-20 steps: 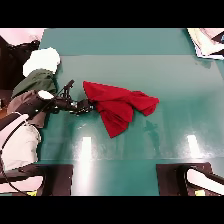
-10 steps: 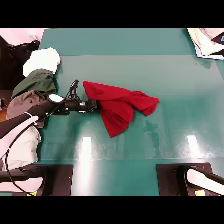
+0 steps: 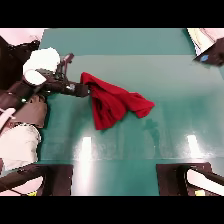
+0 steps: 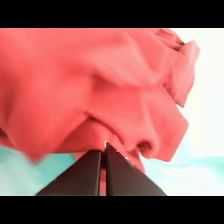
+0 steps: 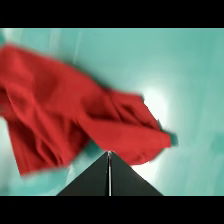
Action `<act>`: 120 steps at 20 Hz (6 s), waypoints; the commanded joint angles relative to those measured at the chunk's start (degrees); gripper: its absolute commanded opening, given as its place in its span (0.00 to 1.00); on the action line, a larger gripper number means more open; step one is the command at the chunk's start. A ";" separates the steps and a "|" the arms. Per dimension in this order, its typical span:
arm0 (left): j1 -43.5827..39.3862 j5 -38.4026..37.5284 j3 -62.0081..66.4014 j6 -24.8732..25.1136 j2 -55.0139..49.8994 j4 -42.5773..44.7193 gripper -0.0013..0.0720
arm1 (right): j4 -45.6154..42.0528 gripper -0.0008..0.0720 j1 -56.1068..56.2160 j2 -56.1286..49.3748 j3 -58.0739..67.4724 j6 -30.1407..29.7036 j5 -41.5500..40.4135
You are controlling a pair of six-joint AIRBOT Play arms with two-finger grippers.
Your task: Fold the shirts.
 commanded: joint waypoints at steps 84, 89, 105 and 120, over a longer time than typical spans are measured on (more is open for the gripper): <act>-3.10 -10.08 -11.50 -7.02 5.01 14.60 0.05 | -7.10 0.03 14.86 17.57 -33.20 -1.90 -12.22; -3.10 -14.78 5.29 -9.97 7.17 17.86 0.05 | -7.39 0.03 14.05 17.31 -16.13 -1.95 -12.66; -3.10 -24.30 58.73 -11.67 19.45 24.13 0.05 | -6.73 0.03 -11.26 20.87 21.07 -2.14 -13.42; 3.63 -7.26 27.19 -22.75 -10.99 36.41 0.05 | -7.23 0.03 6.60 -14.34 7.74 -2.99 -19.91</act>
